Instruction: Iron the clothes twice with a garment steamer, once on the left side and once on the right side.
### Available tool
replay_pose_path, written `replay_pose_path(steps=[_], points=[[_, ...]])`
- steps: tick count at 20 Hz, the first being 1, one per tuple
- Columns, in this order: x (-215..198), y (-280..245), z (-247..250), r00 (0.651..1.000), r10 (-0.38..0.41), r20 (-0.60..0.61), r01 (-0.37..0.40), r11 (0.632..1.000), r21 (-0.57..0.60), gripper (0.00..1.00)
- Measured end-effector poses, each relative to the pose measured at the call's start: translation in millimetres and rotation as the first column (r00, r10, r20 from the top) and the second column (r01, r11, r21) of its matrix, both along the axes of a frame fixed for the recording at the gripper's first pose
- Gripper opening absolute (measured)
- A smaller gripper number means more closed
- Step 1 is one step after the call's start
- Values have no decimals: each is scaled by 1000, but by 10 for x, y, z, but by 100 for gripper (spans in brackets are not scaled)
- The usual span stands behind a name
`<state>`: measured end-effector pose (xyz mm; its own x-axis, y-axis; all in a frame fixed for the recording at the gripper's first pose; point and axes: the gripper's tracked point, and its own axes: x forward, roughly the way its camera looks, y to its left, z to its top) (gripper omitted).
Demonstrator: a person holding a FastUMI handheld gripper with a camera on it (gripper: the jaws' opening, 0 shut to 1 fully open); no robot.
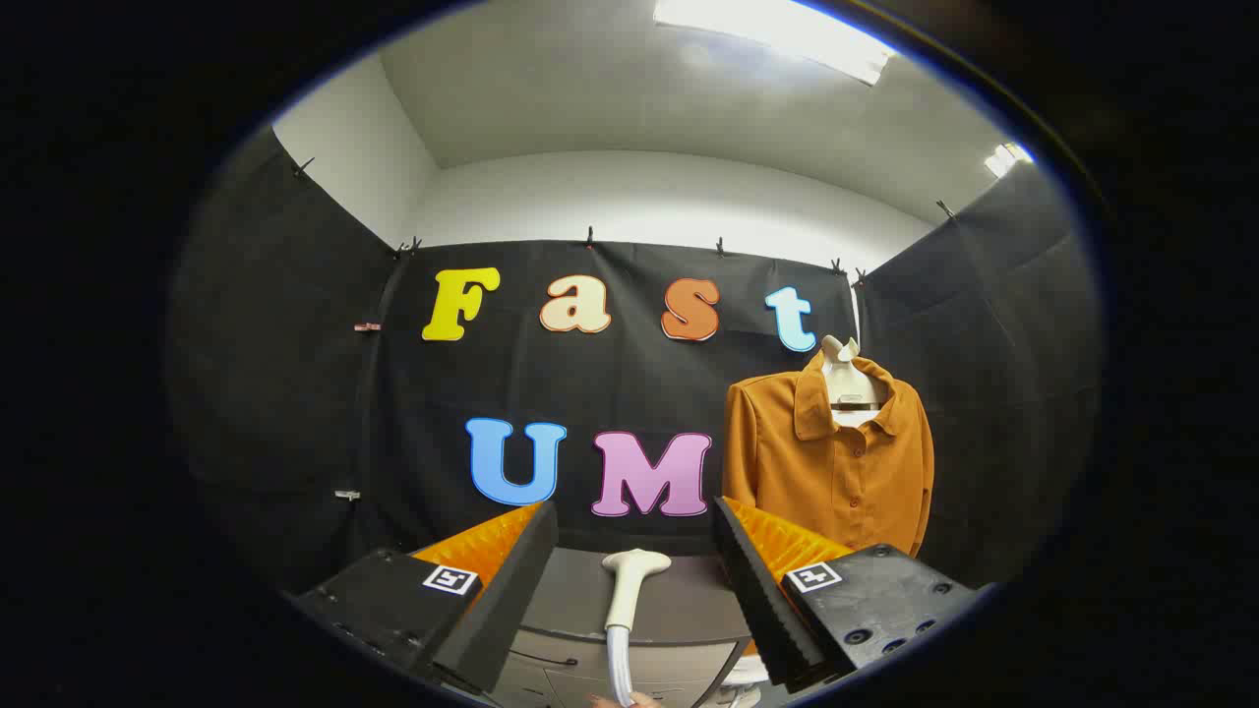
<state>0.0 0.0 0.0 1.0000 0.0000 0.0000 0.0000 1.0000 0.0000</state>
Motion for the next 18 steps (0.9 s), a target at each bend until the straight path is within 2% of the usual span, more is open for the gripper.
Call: replay_pose_path(steps=[18], points=[[5,21,-99,1000,-12,-14,12,1000,1,98]])
